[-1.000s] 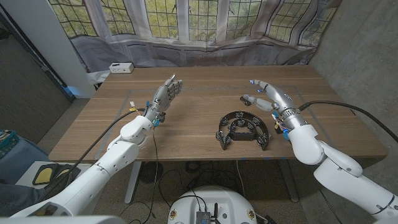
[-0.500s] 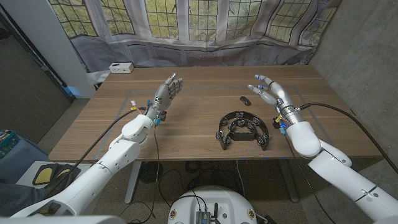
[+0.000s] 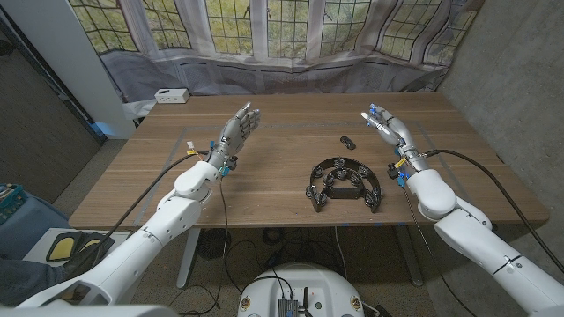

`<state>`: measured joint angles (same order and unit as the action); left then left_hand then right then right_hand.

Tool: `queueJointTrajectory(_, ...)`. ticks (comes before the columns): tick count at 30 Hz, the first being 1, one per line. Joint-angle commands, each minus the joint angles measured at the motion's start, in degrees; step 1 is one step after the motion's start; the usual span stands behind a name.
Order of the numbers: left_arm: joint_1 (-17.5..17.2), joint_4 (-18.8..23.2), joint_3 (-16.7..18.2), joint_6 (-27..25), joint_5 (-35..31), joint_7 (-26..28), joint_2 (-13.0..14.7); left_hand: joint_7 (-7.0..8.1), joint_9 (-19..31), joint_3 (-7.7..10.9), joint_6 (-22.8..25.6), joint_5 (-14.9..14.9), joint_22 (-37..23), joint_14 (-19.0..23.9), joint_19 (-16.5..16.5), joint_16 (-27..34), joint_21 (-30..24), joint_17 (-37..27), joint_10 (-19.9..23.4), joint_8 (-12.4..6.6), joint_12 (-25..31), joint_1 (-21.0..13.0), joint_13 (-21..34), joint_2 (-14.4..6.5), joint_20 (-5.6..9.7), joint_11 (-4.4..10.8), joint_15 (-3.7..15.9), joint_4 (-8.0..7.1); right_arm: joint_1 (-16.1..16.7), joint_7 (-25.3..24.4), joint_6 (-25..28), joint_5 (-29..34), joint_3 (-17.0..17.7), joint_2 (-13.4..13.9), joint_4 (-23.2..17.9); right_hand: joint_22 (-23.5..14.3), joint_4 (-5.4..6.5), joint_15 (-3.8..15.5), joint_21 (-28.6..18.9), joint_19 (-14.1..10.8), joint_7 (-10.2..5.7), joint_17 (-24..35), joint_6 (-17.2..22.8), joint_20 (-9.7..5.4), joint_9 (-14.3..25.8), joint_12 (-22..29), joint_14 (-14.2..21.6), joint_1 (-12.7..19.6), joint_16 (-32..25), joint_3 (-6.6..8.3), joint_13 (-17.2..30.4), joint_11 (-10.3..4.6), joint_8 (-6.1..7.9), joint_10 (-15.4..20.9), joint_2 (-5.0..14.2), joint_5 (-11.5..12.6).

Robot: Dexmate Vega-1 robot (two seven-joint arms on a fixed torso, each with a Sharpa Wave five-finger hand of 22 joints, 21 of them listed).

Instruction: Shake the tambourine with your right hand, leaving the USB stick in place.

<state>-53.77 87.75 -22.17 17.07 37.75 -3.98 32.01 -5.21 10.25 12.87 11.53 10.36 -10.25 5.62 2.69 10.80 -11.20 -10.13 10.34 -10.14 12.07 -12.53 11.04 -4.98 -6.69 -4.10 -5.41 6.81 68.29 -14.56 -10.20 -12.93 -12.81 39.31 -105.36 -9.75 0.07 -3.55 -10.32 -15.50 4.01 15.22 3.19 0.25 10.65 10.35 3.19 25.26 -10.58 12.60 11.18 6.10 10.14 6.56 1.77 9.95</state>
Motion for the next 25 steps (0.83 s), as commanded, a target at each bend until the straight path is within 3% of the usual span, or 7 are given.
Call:
queueJointTrajectory(1, 0.7, -1.2, -0.4, 0.5, -0.3, 0.0, -0.9, -0.11, 0.1, 0.32, -0.3, 0.0, -0.1, 0.1, -0.3, -0.1, -0.3, -0.2, -0.1, -0.1, 0.0, 0.2, 0.3, 0.0, 0.07, -0.02, 0.14, -0.03, -2.5, 10.6, -5.3, -16.0, -0.3, -0.9, 7.4, -0.3, 0.19, -0.63, 0.5, 4.8, 0.28, -0.2, -1.4, -0.64, 0.0, -0.3, -4.4, -2.5, 0.4, -1.33, 0.0, 0.4, 0.3, -3.6, -0.32, 0.3)
queueJointTrajectory(4, 0.8, -1.5, -0.6, 0.5, -0.3, -0.2, -1.0, -0.1, 0.1, 0.32, -0.2, 0.0, -0.1, 0.1, -0.3, 0.0, -0.3, -0.2, -0.2, -0.16, -0.1, 0.2, 0.3, 0.0, 0.09, -0.06, 0.14, -0.02, -2.9, 13.6, -7.3, -20.3, -0.3, -2.0, 9.7, -0.3, 0.35, -0.74, 0.5, 6.5, 0.29, -0.4, -1.7, -0.61, 0.0, -0.3, -5.7, -3.4, 0.4, -1.79, -0.1, 0.61, 0.34, -5.1, -0.54, 0.3)
queueJointTrajectory(9, 0.9, -1.5, -0.7, 0.4, -0.6, -0.1, -1.0, -0.14, 0.1, 0.33, -0.2, 0.0, -0.1, 0.1, -0.2, 0.0, -0.2, -0.2, -0.2, -0.24, -0.1, 0.2, 0.3, 0.0, 0.07, 0.03, 0.18, -0.02, -3.6, 16.2, -9.4, -23.8, -0.6, -3.1, 12.3, -0.3, 0.47, -0.73, 0.2, 6.7, 0.39, -0.4, -2.1, -0.64, 0.0, -0.3, -6.0, -4.0, 0.1, -2.14, -0.1, 0.44, 0.26, -5.9, -0.75, 0.3)
queueJointTrajectory(25, 0.9, -1.5, -0.5, 0.0, -0.3, -0.3, -0.6, -0.2, 0.1, 0.34, 0.1, 0.0, -0.1, 0.1, -0.2, 0.0, -0.2, -0.2, -0.1, -0.45, 0.0, 0.2, 0.3, 0.1, 0.06, 0.22, 0.2, 0.0, -4.9, 15.8, -9.7, -24.8, -2.6, -3.4, 14.1, -0.3, 0.56, -0.82, -0.6, 5.4, 0.36, -0.6, -1.3, -0.67, 0.0, 0.7, -4.6, -5.0, -0.8, -2.63, -0.1, 0.64, 0.74, -4.5, -0.88, 0.4)
